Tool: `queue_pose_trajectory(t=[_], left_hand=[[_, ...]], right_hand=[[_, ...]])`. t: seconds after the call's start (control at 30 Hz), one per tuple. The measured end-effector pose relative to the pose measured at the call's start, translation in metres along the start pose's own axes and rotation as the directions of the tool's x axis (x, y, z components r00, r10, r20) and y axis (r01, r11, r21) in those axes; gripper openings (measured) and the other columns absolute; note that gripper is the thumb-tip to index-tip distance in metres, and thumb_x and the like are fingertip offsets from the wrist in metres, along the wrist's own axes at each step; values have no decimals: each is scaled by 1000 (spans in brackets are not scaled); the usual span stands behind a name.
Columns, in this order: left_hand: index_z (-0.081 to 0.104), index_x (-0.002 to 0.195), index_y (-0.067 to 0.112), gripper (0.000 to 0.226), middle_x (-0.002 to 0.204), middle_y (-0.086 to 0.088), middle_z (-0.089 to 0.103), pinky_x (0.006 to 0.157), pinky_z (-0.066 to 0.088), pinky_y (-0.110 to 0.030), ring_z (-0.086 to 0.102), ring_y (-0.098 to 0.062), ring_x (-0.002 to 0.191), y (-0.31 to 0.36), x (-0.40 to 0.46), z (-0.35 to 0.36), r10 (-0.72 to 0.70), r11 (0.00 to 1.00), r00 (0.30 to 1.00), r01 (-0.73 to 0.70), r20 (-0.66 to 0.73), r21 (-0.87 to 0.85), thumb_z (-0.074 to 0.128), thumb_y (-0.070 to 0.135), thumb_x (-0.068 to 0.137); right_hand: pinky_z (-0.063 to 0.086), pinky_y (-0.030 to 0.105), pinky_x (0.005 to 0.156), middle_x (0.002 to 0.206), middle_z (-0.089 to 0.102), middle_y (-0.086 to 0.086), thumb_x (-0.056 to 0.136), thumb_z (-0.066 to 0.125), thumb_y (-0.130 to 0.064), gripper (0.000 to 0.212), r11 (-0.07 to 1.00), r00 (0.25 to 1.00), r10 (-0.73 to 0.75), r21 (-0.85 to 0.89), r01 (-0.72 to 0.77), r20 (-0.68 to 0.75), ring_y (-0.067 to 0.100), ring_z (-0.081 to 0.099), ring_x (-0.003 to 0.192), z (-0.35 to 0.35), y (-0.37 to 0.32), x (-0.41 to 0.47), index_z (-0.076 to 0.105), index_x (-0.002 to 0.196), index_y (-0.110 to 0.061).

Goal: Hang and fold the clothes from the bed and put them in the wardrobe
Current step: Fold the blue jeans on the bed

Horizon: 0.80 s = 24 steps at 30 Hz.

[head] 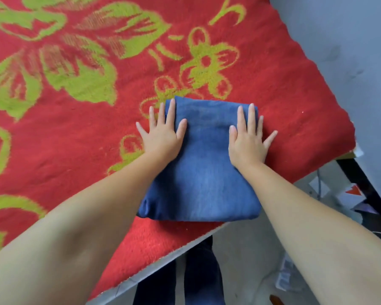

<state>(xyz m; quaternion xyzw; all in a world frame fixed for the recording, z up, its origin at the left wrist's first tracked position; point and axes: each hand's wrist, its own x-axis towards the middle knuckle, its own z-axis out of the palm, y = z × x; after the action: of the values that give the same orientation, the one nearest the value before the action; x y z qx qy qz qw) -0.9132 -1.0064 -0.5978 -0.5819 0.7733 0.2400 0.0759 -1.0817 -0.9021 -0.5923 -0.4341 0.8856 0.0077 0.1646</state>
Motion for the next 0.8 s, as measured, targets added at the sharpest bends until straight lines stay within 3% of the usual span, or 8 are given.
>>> queue_pose_trajectory(t=[0.1,0.17,0.27,0.37,0.53,0.67,0.73,0.8], left_hand=[[-9,150,40,61,161,2,-9,112,-5,-63,-14,-21,147,2,-1,-12,4,1000,997,-3,74,-12,13,59,97],[-9,151,34,63,160,-2,-14,112,-7,-63,-16,-20,146,5,-6,-22,0,998,1000,-1,27,61,13,58,97],[7,153,16,68,160,-8,2,112,-5,-60,1,-22,148,-5,-44,-30,323,933,922,-273,-214,233,24,50,97],[20,150,13,71,157,-12,17,114,10,-60,15,-21,146,-31,-114,7,602,777,794,-557,-85,294,34,53,92],[17,150,17,83,157,-15,17,112,8,-61,5,-23,148,-71,-152,39,478,813,875,-473,75,339,25,70,87],[23,147,7,100,154,-23,20,112,7,-63,12,-32,145,-50,-163,28,585,724,804,-576,103,380,56,66,74],[21,147,8,106,154,-23,22,110,11,-64,14,-33,144,-39,-166,36,628,658,763,-627,156,417,76,43,64],[19,147,11,101,154,-20,24,108,15,-67,15,-35,143,-35,-159,45,608,669,786,-582,110,462,77,20,65]], right_hand=[[-3,67,111,160,-14,-6,103,17,-40,54,1000,996,-13,-22,15,85,23,-7,148,-13,0,5,-3,153,-30],[-5,69,109,161,-14,-4,103,17,-39,55,999,997,17,-39,-15,71,25,-12,148,-25,-1,-1,0,154,-27],[1,68,108,161,7,5,100,26,-37,57,984,979,-154,-111,140,-133,28,4,148,-31,-4,-47,19,152,-17],[12,67,111,158,22,10,93,30,-46,65,905,916,-400,-158,395,-3,26,18,146,2,-1,-117,25,149,-13],[11,61,112,156,18,20,86,31,-64,86,868,893,-437,-212,449,105,30,16,146,35,38,-155,19,147,-5],[1,62,115,153,5,35,77,62,-59,110,840,888,-430,-288,459,162,44,3,145,31,26,-159,-2,148,-5],[-7,63,112,150,-18,33,84,64,-36,111,838,913,-351,-364,406,210,44,-14,143,30,19,-158,-26,144,-10],[-8,63,110,150,-28,27,89,58,-19,107,835,928,-326,-406,371,178,38,-22,142,32,18,-152,-36,140,-15]])
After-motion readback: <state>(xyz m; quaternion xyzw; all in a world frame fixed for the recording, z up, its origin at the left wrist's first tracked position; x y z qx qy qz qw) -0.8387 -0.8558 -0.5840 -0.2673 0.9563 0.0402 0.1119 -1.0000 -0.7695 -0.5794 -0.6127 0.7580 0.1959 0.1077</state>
